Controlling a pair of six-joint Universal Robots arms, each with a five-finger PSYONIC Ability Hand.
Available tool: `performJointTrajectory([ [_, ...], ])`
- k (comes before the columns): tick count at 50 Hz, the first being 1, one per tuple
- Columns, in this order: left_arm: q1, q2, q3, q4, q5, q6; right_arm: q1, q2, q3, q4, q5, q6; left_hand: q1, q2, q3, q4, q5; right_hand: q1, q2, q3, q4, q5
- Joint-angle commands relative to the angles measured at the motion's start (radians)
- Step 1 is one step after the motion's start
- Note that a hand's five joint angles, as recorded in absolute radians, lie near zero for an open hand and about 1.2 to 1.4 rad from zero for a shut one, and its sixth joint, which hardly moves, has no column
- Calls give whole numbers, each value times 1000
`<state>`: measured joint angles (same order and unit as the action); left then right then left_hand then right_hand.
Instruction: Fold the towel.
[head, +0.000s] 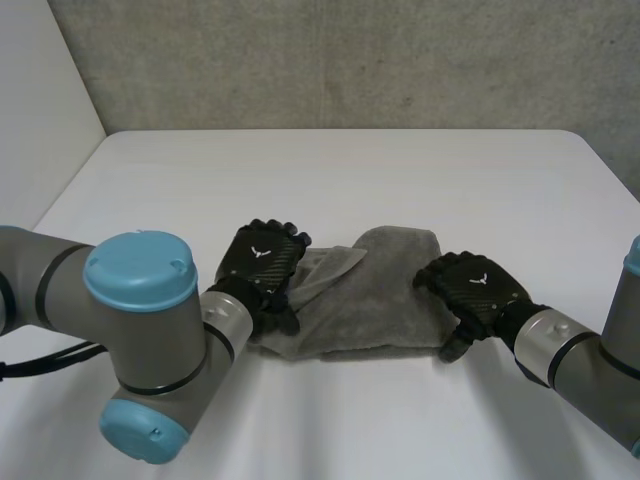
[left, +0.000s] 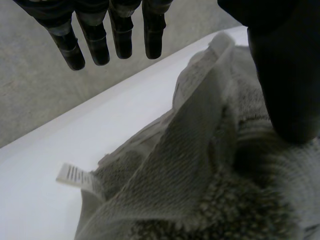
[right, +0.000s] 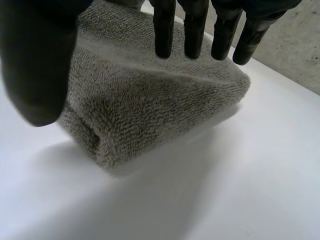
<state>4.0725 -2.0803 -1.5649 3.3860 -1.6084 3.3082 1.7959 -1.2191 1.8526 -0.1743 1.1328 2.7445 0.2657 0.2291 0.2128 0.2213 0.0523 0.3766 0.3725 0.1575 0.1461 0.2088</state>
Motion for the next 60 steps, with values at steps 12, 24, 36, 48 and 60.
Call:
performJointTrajectory([
  [12, 103, -47, 66, 26, -134, 4, 0, 62, 20, -76, -1, 0, -93, -57, -38, -47, -52, 915, 919, 17, 28, 908],
  [24, 111, -37, 28, 10, -133, -1, -107, -71, 97, -71, -42, 0, -93, -57, -38, -47, -52, 1020, 1024, 17, 28, 1013],
  [36, 80, 89, -4, 9, -133, -1, -92, -266, 65, -63, -73, -60, -93, -57, -38, -47, -52, 997, 1001, 17, 28, 991],
  [48, 68, 118, -18, 12, -105, -1, 175, -120, -76, -60, -134, -147, -93, -57, -38, -47, -52, 968, 972, 17, 28, 961],
  [60, 118, 132, -33, 10, -103, -1, 430, 153, -266, -34, -111, -207, -93, -57, -38, -47, -52, 806, 811, 17, 28, 800],
])
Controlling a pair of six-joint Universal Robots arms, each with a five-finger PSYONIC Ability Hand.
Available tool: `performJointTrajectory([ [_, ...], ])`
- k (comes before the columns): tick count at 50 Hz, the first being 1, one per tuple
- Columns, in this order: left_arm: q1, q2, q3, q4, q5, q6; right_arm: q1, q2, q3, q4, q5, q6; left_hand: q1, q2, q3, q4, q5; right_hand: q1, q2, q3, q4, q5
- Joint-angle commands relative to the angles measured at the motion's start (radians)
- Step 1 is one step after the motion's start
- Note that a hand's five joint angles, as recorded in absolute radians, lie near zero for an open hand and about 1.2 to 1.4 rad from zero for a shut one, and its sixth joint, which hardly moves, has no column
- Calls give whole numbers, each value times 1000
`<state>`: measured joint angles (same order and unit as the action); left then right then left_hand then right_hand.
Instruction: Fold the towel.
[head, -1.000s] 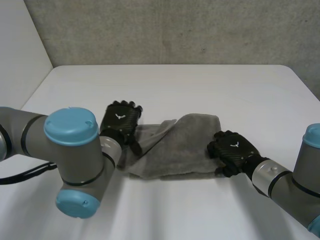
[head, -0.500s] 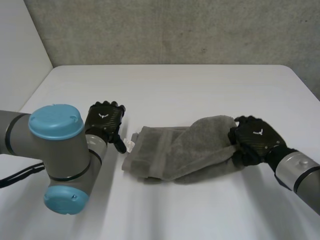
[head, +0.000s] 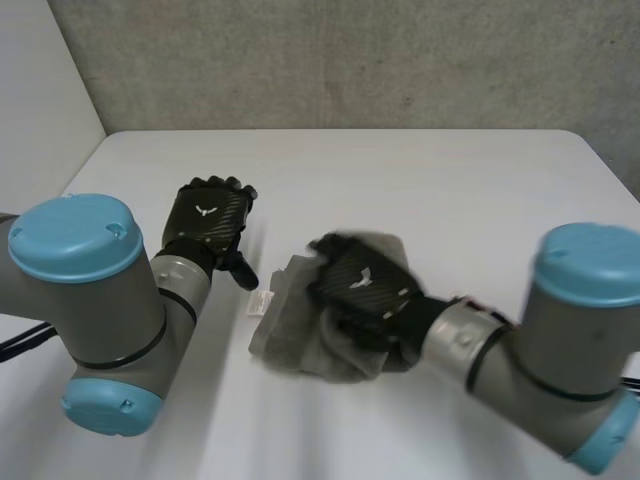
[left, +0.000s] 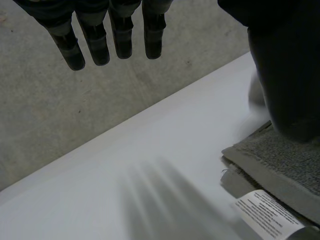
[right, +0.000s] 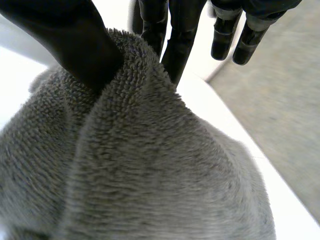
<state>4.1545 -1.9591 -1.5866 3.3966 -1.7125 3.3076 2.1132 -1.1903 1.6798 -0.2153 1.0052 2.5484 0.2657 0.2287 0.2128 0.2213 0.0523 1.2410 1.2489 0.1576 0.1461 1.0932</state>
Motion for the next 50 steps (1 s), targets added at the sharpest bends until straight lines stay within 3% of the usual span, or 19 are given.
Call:
performJointTrajectory([
  [1, 41, 16, -15, 0, -1, 1, 131, 145, -113, 7, 32, -11, -93, -56, -38, -47, -52, -61, -69, 17, 28, -88],
  [5, 44, 19, -18, 1, -1, 0, 166, 186, -158, 5, 85, -11, -93, -56, -38, -47, -52, -70, -78, 17, 28, -96],
  [8, 46, 20, -18, 1, -2, 1, 192, 224, -189, 7, 156, -14, -93, -56, -38, -47, -52, -263, -271, 17, 28, -290],
  [9, 49, 20, -18, 1, -2, 1, 198, 231, -195, 7, 189, -13, -93, -56, -38, -47, -52, -566, -574, 17, 28, -592],
  [10, 49, 20, -18, 1, -2, 1, 199, 232, -195, 7, 190, -13, -93, -56, -38, -47, -52, -569, -577, 17, 28, -596],
  [11, 52, 20, -18, 1, -2, 1, 199, 232, -195, 7, 219, -11, -93, -56, -38, -47, -52, -961, -969, 17, 28, -988],
  [12, 53, 20, -18, 3, -2, 1, 197, 230, -195, 8, 240, -8, -93, -56, -38, -47, -52, -1238, -1246, 17, 28, -1093],
  [19, 58, 20, -6, 6, -1, 1, 179, 210, -183, 10, 262, 58, -93, -56, -38, -47, -52, -1241, -1249, 17, 28, -1093],
  [29, 50, 26, -6, 3, -1, -2, 73, 34, -129, 30, 228, 332, -93, -56, -38, -47, -52, -1241, -1249, 17, 28, -1093],
  [40, 6, 29, -18, 0, -1, -3, -65, -95, 15, 34, 222, 346, -93, -56, -38, -47, -52, -1241, -1249, 17, 28, -1093],
  [50, 0, 37, -21, 0, -2, -8, -70, -100, 144, 16, 213, 372, -93, -56, -38, -47, -52, -1212, -1220, 17, 28, -1093],
])
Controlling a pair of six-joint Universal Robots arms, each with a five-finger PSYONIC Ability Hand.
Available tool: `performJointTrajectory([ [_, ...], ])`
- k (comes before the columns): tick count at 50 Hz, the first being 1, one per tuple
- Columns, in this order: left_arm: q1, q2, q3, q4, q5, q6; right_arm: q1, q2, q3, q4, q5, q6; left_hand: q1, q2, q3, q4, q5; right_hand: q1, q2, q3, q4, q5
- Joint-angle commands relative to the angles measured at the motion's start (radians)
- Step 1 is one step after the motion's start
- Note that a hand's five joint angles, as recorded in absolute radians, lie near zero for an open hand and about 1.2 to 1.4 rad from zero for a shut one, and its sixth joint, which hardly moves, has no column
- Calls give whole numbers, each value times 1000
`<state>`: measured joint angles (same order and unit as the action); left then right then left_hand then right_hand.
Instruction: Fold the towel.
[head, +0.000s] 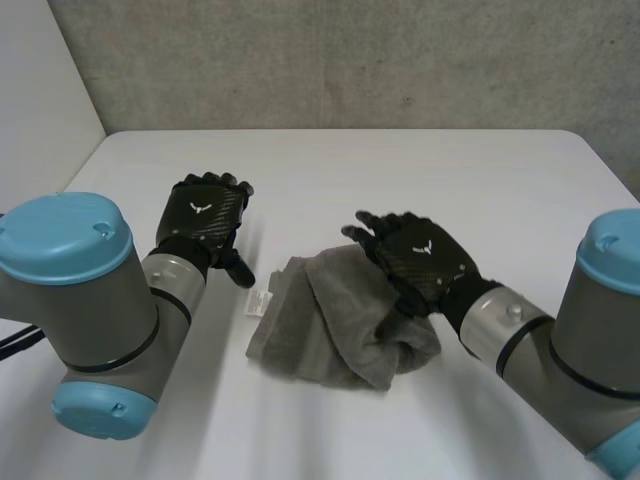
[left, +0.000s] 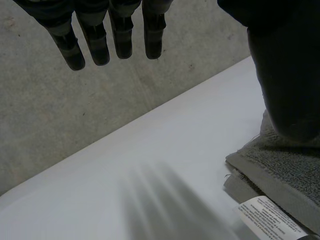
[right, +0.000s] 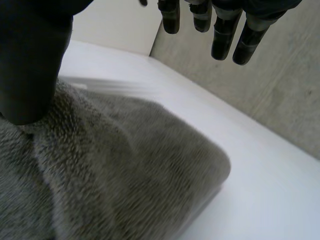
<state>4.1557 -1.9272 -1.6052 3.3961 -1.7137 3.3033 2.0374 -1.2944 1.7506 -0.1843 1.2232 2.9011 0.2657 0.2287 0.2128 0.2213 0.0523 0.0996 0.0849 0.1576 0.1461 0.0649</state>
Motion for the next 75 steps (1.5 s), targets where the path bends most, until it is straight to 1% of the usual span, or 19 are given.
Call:
performJointTrajectory([
  [1, -2, 5, -2, 0, -1, -4, 7, 6, 90, -29, -8, 29, -93, -56, -38, -47, -52, -65, -50, 17, 28, -65],
  [3, -2, 4, -4, 0, -3, -4, 7, 9, 104, -49, -11, 38, -96, -59, -38, -47, -52, -41, -26, 17, 28, -65],
  [4, -2, 4, -4, 0, -3, -4, 7, 12, 121, -73, -11, 52, -93, -56, -38, -47, -52, 64, 78, 17, 28, -65],
  [5, -2, 4, -4, 0, -3, -4, 7, 12, 121, -73, -11, 52, -93, -56, -38, -47, -52, 65, 79, 17, 28, -65],
  [7, -2, 4, -12, 0, -3, -4, 9, 12, 142, -127, -14, 75, -93, -56, -38, -47, -52, 380, 395, 17, 28, 240],
  [8, -2, 4, -12, 0, -3, -4, 9, 12, 142, -127, -14, 75, -93, -56, -38, -47, -52, 382, 396, 17, 28, 242],
  [10, -2, 5, -18, 0, -1, -2, 10, 12, 148, -152, -16, 84, -93, -56, -38, -47, -52, 805, 820, 17, 28, 665],
  [11, -2, 5, -18, 0, -1, -2, 10, 12, 148, -152, -16, 84, -93, -56, -38, -47, -52, 807, 822, 17, 28, 668],
  [13, -3, 5, -22, 0, -3, -2, 10, 4, 147, -161, -16, 84, -93, -56, -38, -47, -52, 1272, 1287, 17, 28, 1132],
  [22, 0, 8, -22, 0, -6, 1, 17, -37, 110, -176, -14, 86, -93, -56, -38, -47, -52, 1297, 1311, 17, 28, 1157],
  [33, 20, 50, -21, 0, -10, 1, 115, -25, 33, -187, 4, 69, -93, -56, -38, -47, -52, 1297, 1311, 17, 28, 1157],
  [36, 38, 63, -21, 0, -10, -1, 155, 3, 3, -207, 18, 72, -93, -56, -38, -47, -52, 1297, 1311, 17, 28, 1157],
  [38, 52, 77, -21, 0, -9, -5, 203, 30, -35, -224, 62, 69, -93, -56, -38, -47, -52, 1297, 1311, 17, 28, 1157],
  [41, 66, 88, -22, 0, -7, -5, 237, 70, -84, -222, 108, 55, -93, -56, -38, -47, -52, 1297, 1311, 17, 28, 1157],
  [44, 69, 96, -25, 0, -7, -5, 251, 96, -112, -216, 128, 41, -93, -56, -38, -47, -52, 1297, 1311, 17, 28, 1157],
  [52, 84, 117, -54, 0, -6, -5, 351, 225, -217, -204, 243, -77, -93, -56, -38, -47, -52, 1297, 1311, 17, 28, 1157],
  [63, 96, 117, -70, 0, -3, -7, 409, 302, -270, -188, 285, -92, -93, -56, -38, -47, -52, 1297, 1311, 17, 28, 1157],
  [71, 103, 119, -71, 0, -9, -7, 461, 400, -359, -159, 334, -91, -93, -56, -38, -47, -52, 1297, 1311, 17, 28, 1157],
  [75, 110, 125, -71, 0, -9, -7, 475, 421, -384, -158, 340, -86, -93, -56, -38, -47, -52, 1297, 1311, 17, 28, 1157],
])
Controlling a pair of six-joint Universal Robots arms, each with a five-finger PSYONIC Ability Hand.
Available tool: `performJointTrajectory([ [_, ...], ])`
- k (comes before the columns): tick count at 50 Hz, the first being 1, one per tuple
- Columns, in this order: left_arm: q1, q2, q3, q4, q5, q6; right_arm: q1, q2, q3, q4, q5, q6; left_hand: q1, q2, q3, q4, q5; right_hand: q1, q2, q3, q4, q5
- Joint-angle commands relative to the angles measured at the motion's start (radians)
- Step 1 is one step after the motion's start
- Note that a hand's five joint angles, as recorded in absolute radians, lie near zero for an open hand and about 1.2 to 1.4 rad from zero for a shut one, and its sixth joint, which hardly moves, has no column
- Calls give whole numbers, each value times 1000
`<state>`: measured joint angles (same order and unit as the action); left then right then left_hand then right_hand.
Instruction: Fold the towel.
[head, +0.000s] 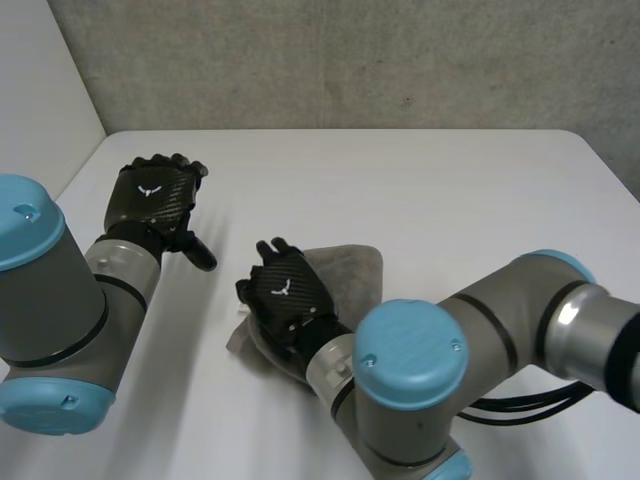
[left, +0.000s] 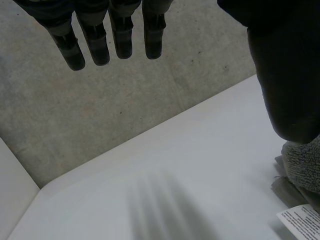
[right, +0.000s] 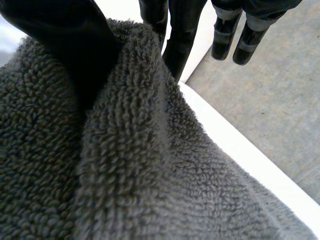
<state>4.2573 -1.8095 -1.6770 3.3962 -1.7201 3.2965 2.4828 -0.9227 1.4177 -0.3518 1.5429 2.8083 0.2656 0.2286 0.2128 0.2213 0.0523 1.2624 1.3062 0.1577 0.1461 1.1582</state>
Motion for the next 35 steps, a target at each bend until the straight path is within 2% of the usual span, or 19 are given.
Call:
performJointTrajectory([
  [1, 13, 13, -1, 0, -1, -2, 37, 56, -62, 10, 23, 8, -96, -59, -38, -47, -52, 134, 90, 17, 28, 64],
  [8, 26, 30, -1, 0, 0, -2, 67, 71, -82, 17, 19, 16, -96, -59, -38, -47, -52, 134, 90, 17, 28, 64],
  [9, 27, 32, -1, 0, 0, -2, 68, 70, -83, 33, 17, 17, -93, -56, -38, -47, -52, -45, -89, 17, 28, -116],
  [10, 27, 32, -1, 0, 0, -2, 68, 70, -83, 33, 17, 17, -93, -56, -38, -47, -52, -47, -91, 17, 28, -117],
  [11, 29, 32, -1, 0, 0, -2, 67, 62, -83, 59, 13, 28, -93, -56, -38, -47, -52, -675, -719, 17, 28, -745],
  [12, 30, 33, -1, -2, 0, -2, 58, 53, -82, 89, 6, 45, -93, -56, -38, -47, -52, -1248, -1292, 17, 28, -1158],
  [21, 42, 39, -1, -3, 2, 0, 28, -67, -52, 284, -57, 77, -93, -56, -38, -47, -52, -1262, -1306, 17, 28, -1158],
  [24, 42, 39, 3, -2, 2, 2, -53, -117, -11, 367, -63, 79, -93, -56, -38, -47, -52, -1262, -1306, 17, 28, -1158],
  [30, 42, 41, 14, -2, 2, 3, -96, -197, 55, 395, -96, 86, -93, -56, -38, -47, -52, -1262, -1306, 17, 28, -1158],
  [35, 30, 41, 20, -3, 5, 5, -185, -295, 109, 395, -147, 151, -93, -56, -38, -47, -52, -1262, -1306, 17, 28, -1158],
])
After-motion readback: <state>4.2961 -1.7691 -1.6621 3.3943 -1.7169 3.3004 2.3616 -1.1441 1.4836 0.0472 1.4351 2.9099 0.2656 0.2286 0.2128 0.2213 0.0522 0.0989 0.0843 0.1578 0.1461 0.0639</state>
